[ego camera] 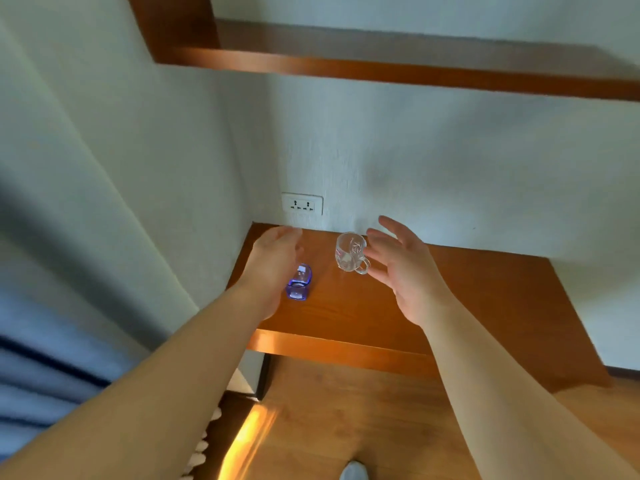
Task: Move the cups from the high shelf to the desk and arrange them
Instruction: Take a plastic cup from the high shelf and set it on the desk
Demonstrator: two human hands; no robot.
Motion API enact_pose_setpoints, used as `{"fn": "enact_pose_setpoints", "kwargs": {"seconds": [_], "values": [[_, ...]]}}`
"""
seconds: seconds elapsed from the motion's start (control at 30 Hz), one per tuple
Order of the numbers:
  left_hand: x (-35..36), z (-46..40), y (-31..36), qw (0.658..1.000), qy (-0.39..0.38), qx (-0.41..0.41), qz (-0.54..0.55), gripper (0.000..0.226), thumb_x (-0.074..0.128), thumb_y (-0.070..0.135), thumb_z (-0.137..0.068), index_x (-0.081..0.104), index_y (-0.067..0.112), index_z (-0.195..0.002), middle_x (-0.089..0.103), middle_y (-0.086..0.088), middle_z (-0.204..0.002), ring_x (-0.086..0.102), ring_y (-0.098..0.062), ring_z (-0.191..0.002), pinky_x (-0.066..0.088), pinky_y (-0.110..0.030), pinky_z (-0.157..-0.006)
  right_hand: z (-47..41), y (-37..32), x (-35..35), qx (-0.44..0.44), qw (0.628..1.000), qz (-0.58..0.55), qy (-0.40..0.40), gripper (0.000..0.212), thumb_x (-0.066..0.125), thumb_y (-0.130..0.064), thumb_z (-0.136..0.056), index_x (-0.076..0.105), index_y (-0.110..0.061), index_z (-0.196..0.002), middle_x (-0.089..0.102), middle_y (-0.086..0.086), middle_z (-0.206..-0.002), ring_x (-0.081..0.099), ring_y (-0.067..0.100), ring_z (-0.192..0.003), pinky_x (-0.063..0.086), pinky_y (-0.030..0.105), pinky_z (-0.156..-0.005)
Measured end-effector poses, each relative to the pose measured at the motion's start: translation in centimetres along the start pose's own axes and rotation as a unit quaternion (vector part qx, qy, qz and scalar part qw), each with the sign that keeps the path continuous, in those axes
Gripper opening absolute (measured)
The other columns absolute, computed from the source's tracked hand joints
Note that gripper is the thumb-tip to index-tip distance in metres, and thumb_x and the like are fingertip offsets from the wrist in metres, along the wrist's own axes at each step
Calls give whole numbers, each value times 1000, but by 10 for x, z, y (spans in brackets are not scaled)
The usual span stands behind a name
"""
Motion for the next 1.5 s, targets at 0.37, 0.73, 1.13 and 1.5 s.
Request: {"fn": "enact_pose_setpoints", "kwargs": {"seconds": [0.37,0.73,1.13,1.5], "values": [[-65,116,148,986,-79,143,29,47,47,42,-106,50,21,-147,62,-4,-144,62,-21,-126,47,-36,-102,111,-155,76,-145,989,34,4,39,64,-44,-97,58,-42,-136,62,-12,-138,66,11,-118,55,35,-96],[-102,218,334,957,-81,276,45,40,49,45,-105,58,21,-135,69,-3,-128,69,-21,-112,53,-41,-100,170,-339,107,-260,965,6,16,31,60,-44,-101,62,-33,-129,69,-9,-128,70,15,-112,57,40,-96],[-87,276,474,924,-77,374,29,37,45,53,-104,61,25,-123,70,-2,-123,69,-23,-111,54,-42,-100,192,-486,109,-344,939,12,24,11,57,-47,-101,62,-38,-102,70,-7,-121,72,17,-106,57,44,-95],[-48,277,558,907,-76,412,39,40,43,55,-104,65,24,-117,71,-3,-122,70,-24,-110,55,-43,-96,170,-570,81,-388,921,39,17,13,55,-51,-101,62,-40,-105,70,-9,-119,72,14,-104,58,42,-94]]}}
Point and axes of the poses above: each hand's wrist, its own z-axis away from the middle knuckle, its own x-axis out of the palm, y = z × x, the point moved 10 cm from there along -z, towards the middle knuckle
